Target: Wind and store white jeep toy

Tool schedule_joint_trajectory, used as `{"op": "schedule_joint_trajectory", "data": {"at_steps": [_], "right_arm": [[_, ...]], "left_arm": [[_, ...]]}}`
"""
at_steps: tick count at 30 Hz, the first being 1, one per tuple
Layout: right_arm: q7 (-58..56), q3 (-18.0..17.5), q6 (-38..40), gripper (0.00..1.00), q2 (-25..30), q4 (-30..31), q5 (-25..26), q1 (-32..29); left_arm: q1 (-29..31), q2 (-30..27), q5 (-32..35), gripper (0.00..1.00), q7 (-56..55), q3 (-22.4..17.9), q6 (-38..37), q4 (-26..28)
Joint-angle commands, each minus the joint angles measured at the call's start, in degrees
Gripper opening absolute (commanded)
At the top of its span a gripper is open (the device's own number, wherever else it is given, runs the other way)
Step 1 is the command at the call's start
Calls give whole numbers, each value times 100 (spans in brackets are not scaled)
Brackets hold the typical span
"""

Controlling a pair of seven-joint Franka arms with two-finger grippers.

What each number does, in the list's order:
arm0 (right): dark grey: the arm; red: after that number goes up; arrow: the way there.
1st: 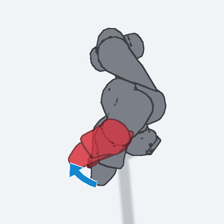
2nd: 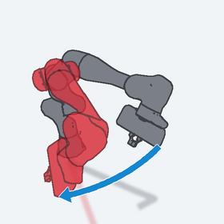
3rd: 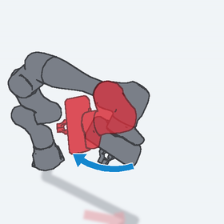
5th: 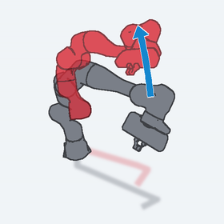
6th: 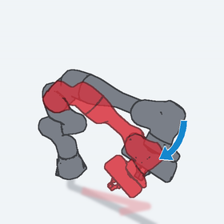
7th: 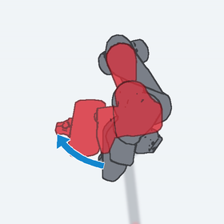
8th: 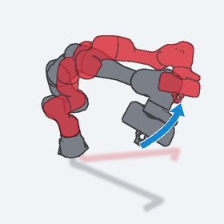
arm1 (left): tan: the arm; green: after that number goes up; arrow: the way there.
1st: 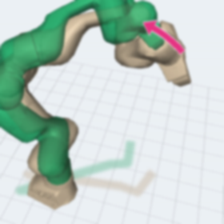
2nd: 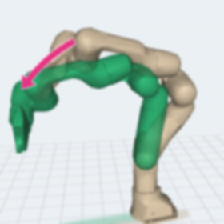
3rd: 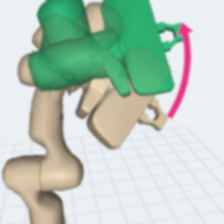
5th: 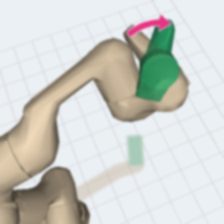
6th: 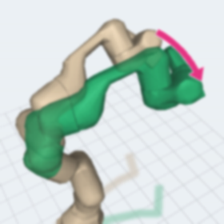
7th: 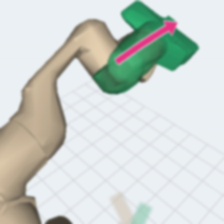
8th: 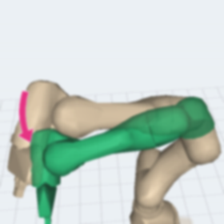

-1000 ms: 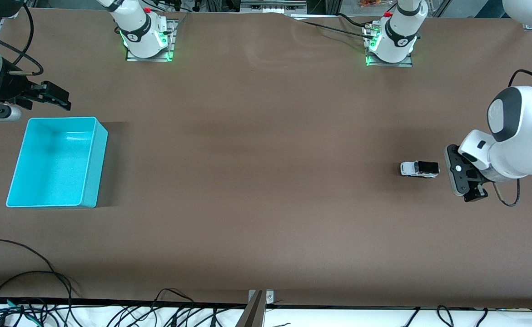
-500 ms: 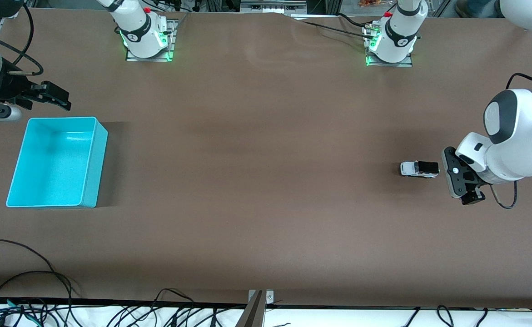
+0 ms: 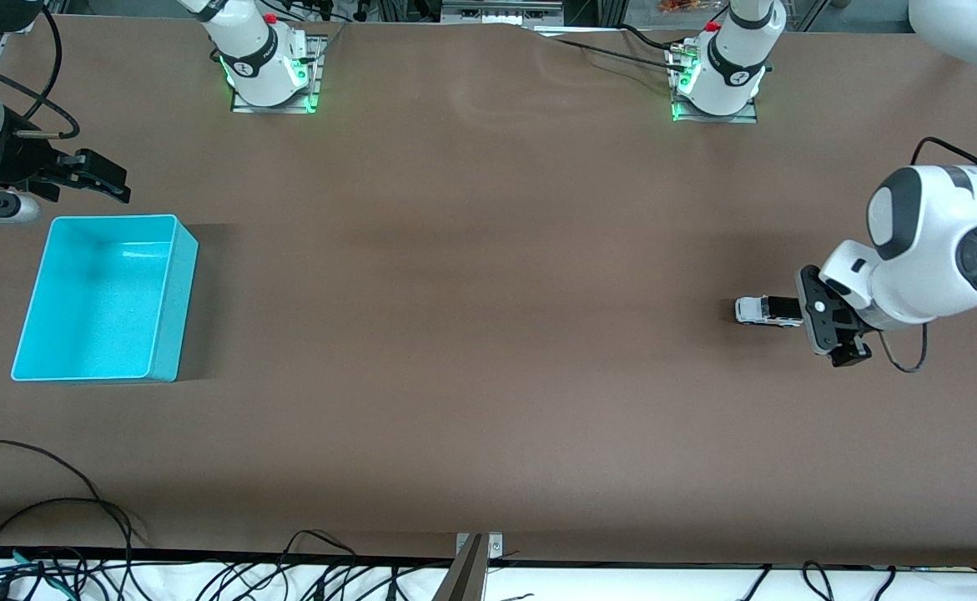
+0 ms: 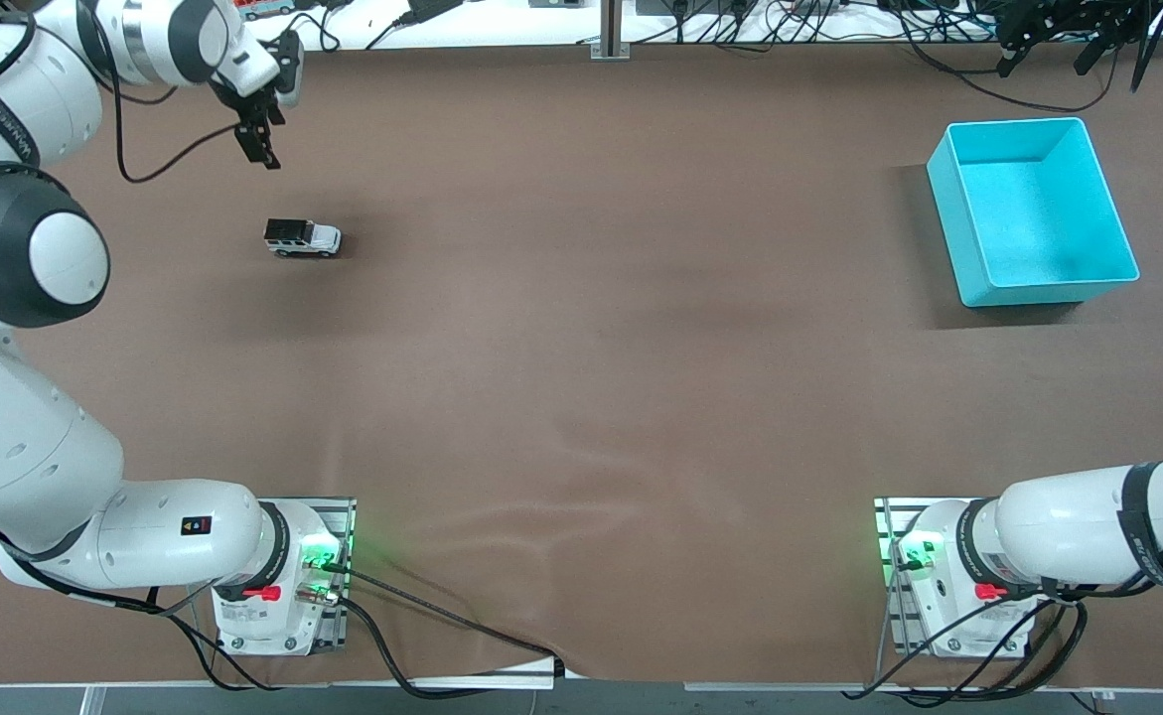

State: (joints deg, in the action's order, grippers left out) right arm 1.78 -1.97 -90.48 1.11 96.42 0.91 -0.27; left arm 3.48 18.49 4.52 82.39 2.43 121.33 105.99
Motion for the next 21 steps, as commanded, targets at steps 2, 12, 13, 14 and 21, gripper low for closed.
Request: {"op": "schedule_joint_trajectory", "data": {"at_steps": [2, 12, 13, 14, 21], "right_arm": [[-37, 4, 83, 100, -14, -70, -64, -26], [-37, 4, 83, 100, -14, -70, -64, -26], [-37, 4, 83, 100, -14, -70, -64, -26], [-37, 4, 83, 100, -23, -70, -64, -26], [-37, 4, 83, 100, -14, -70, -64, -26]], "left_arm": [[48, -689, 137, 100, -22, -23, 382, 1090], [197, -645, 146, 100, -22, -23, 1181, 1784], [223, -636, 146, 100, -13, -32, 1304, 1854], [241, -601, 146, 100, -13, -32, 1436, 1924], [259, -180, 146, 100, 49, -41, 1902, 2004]]}}
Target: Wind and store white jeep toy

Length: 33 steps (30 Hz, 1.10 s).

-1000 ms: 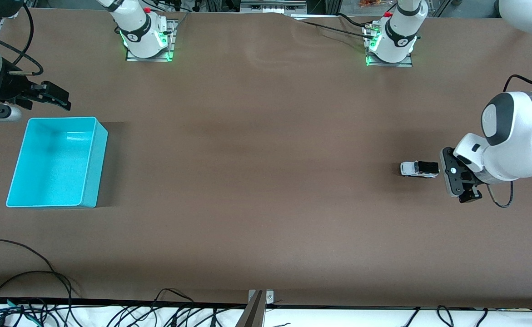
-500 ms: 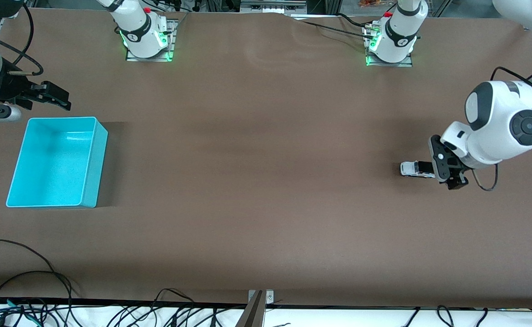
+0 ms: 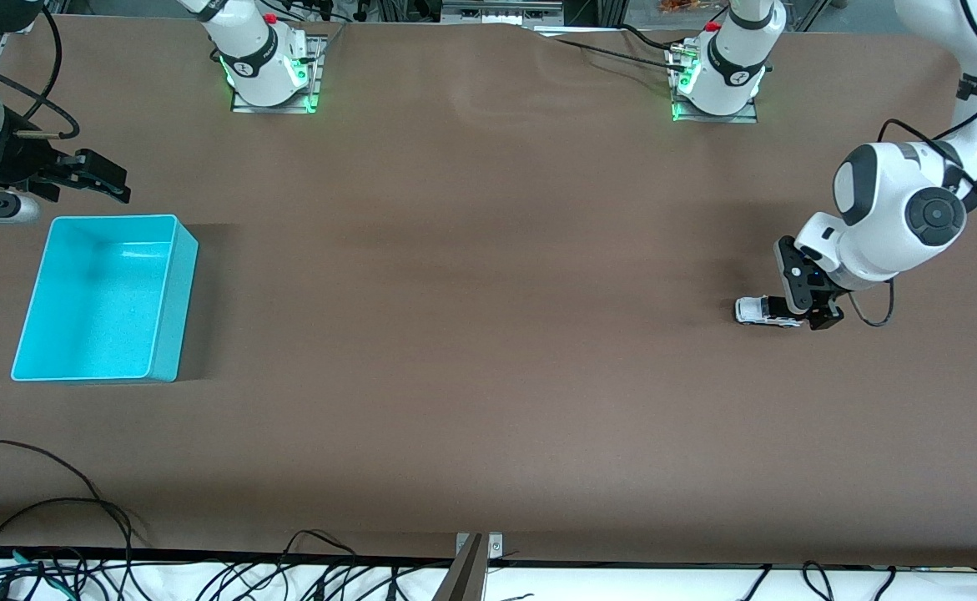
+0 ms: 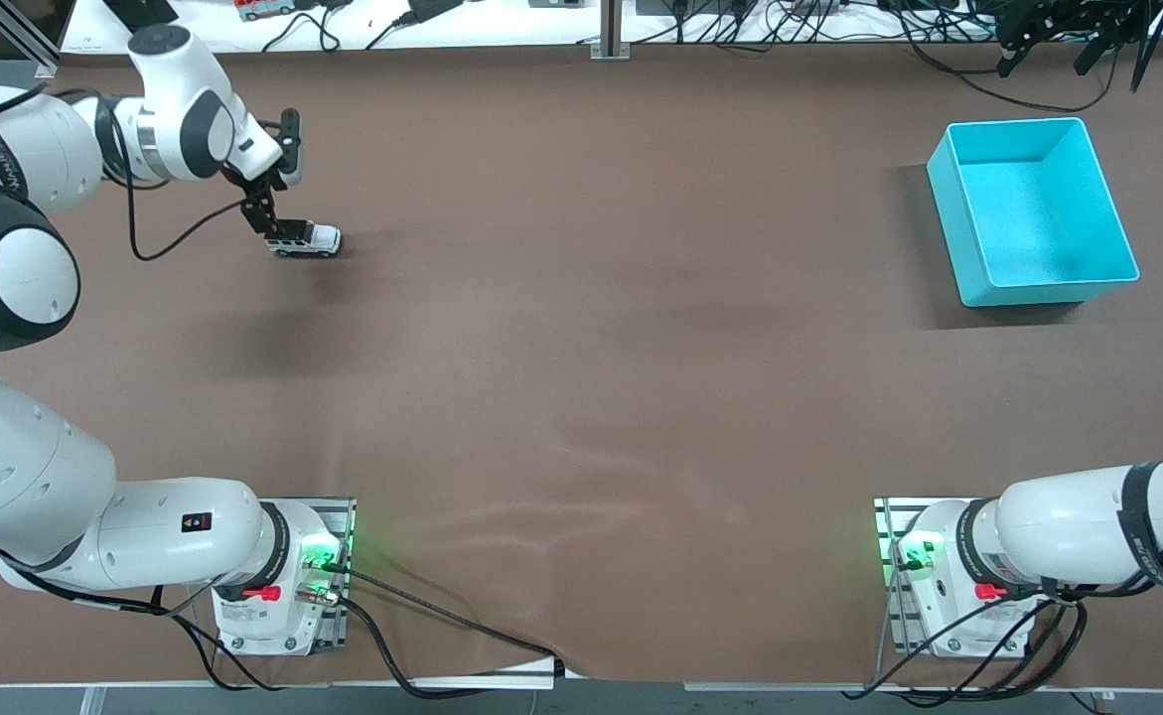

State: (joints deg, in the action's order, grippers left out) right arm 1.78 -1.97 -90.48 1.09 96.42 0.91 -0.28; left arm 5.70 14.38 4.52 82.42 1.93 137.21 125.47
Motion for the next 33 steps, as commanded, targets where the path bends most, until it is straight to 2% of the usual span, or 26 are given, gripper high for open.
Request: {"op": "schedule_joint_trajectory", "data": {"at_steps": [1, 6, 7, 12, 27, 31, 33], "right_arm": [[-37, 4, 83, 100, -12, -70, -64, -25], [-37, 4, 83, 100, -12, -70, -64, -25], [-37, 4, 83, 100, -12, -70, -64, -25], [-37, 4, 83, 100, -12, -70, -64, -25], [-37, 4, 83, 100, -12, -70, -64, -25], [-37, 4, 83, 100, -21, -70, -64, -25], [-37, 4, 83, 100, -21, -70, -64, -25]], "left_arm": [[36, 311, 155, 100, 55, 0, 394, 56], [36, 574, 198, 100, 72, 0, 640, 56], [36, 662, 625, 100, 72, 0, 832, 56], [36, 654, 928, 100, 72, 9, 957, 56], [45, 891, 955, 99, 64, 0, 1255, 82], [80, 918, 955, 85, 64, 9, 1273, 91], [89, 918, 946, 70, 64, 9, 1265, 91]]}}
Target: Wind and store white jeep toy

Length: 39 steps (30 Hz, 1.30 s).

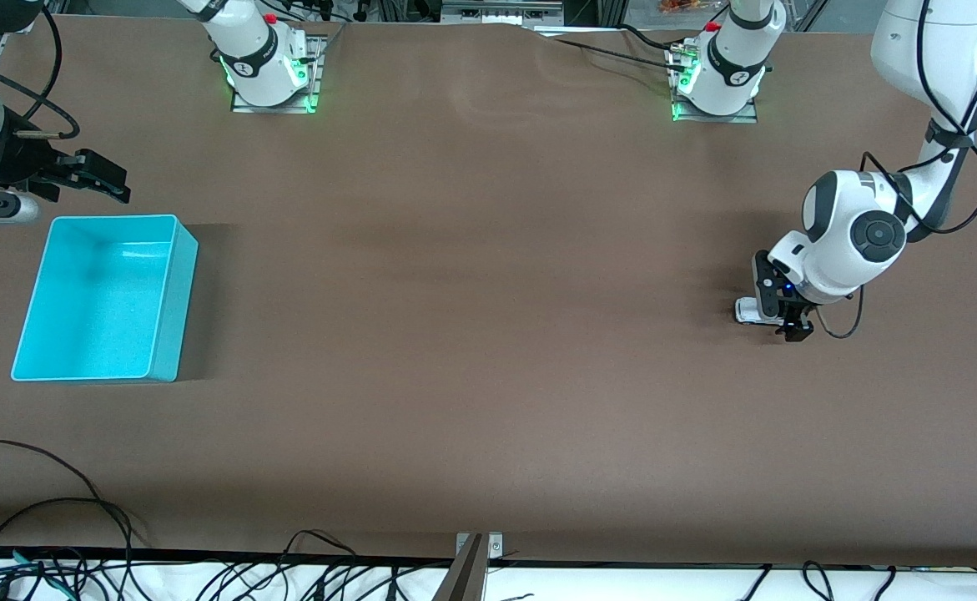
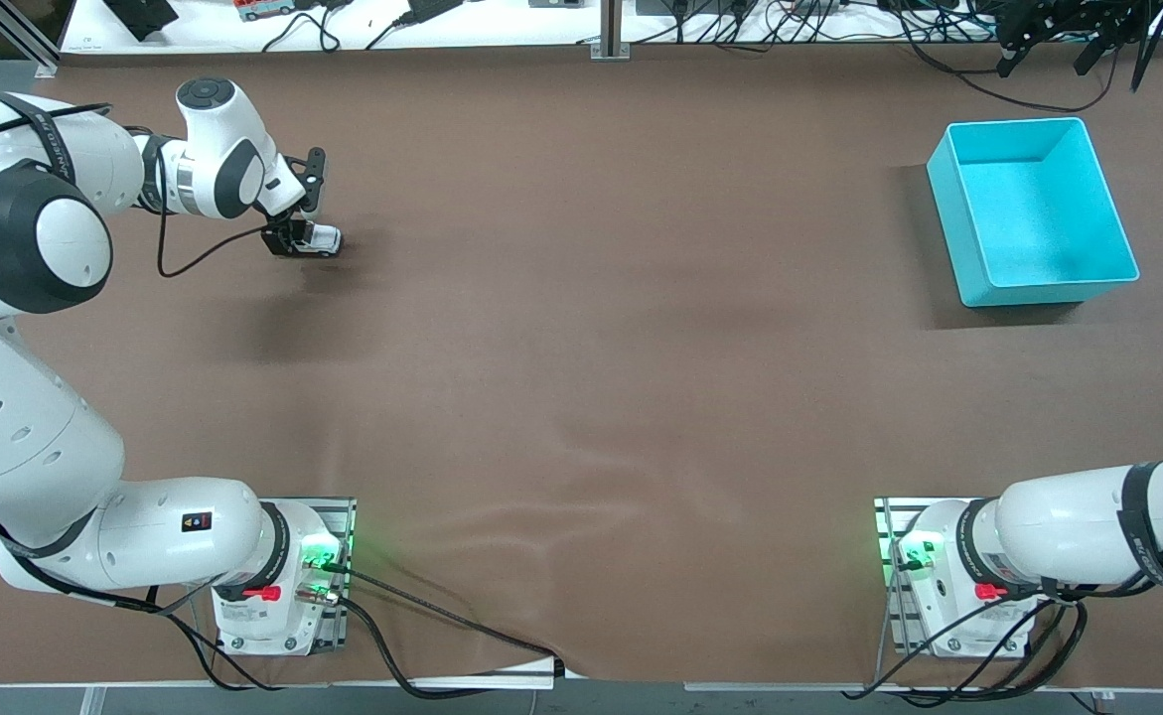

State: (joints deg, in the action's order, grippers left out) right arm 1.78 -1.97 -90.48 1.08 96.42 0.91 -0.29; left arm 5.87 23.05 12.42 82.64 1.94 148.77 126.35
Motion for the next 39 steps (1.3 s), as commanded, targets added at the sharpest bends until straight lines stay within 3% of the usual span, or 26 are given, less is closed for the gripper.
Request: {"op": "schedule_joint_trajectory", "data": {"at_steps": [1, 4, 8, 19, 24, 30, 39], "right_arm": [[-37, 3, 83, 100, -12, -70, -64, -24], [-37, 3, 83, 100, -20, -70, -64, -24], [-37, 3, 83, 100, -12, -70, -64, -24], [-37, 3, 83, 100, -21, -70, -64, -24], [-37, 3, 83, 100, -21, -70, -64, -24], [-37, 3, 83, 100, -12, -70, -64, -24], [-37, 3, 83, 100, -20, -70, -64, -24]], "left_arm": [[81, 68, 155, 60, 42, 8, 108, 4], [98, 68, 155, 36, 42, 8, 108, 4], [107, 59, 155, 23, 33, 8, 108, 13], [133, 85, 111, 15, 42, 8, 108, 13], [221, 94, 120, 17, 51, -1, 108, 4], [572, 155, 164, 17, 129, -10, 91, -22], [1161, 287, 155, 17, 1078, -27, 91, -154]]}}
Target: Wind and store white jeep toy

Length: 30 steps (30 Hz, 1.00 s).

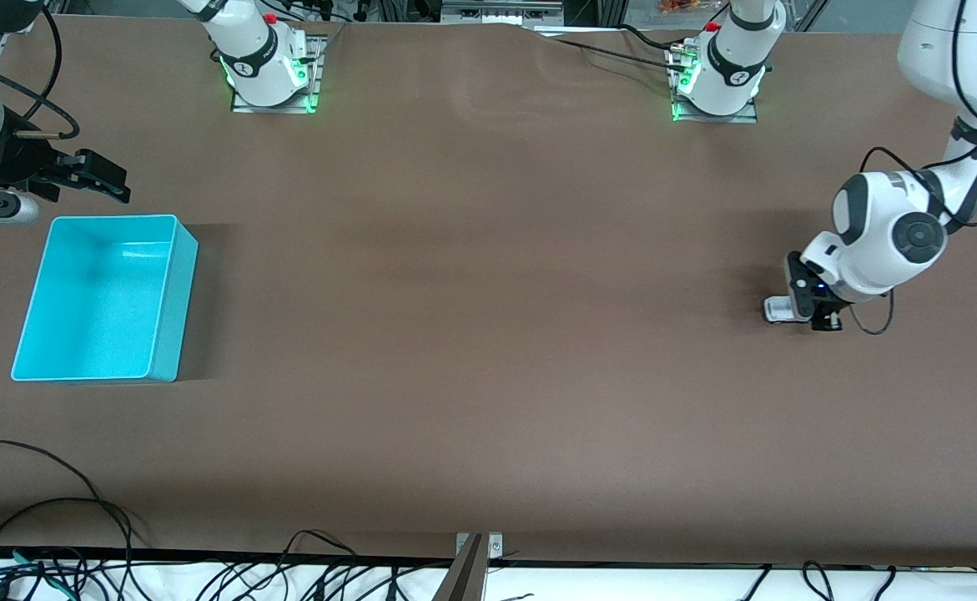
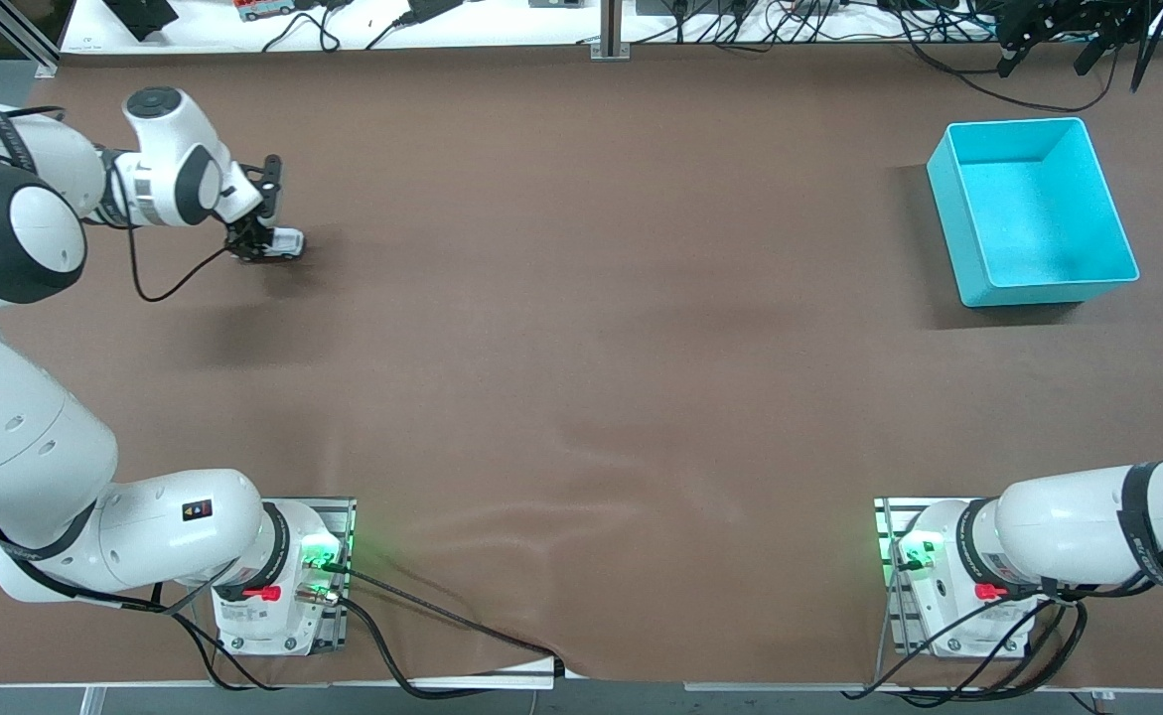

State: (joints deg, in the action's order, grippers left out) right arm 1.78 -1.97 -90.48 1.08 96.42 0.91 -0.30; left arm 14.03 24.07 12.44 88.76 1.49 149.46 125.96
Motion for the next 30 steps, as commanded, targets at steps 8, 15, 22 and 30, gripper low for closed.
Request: {"op": "schedule_joint_trajectory", "data": {"at_steps": [8, 15, 22, 30], "right_arm": [[-37, 3, 83, 100, -11, -70, -64, -23], [-46, 3, 83, 100, -11, -70, -64, -23], [-37, 3, 83, 100, -11, -70, -64, -23], [-37, 3, 83, 100, -11, -70, -64, -23]], "left_arm": [[487, 300, 145, 18, 985, -378, 22, -247], [724, 318, 136, 19, 1213, -387, 22, -300], [803, 353, 136, 19, 1433, -430, 22, -309], [830, 441, 119, 19, 1564, -519, 22, -379]]}}
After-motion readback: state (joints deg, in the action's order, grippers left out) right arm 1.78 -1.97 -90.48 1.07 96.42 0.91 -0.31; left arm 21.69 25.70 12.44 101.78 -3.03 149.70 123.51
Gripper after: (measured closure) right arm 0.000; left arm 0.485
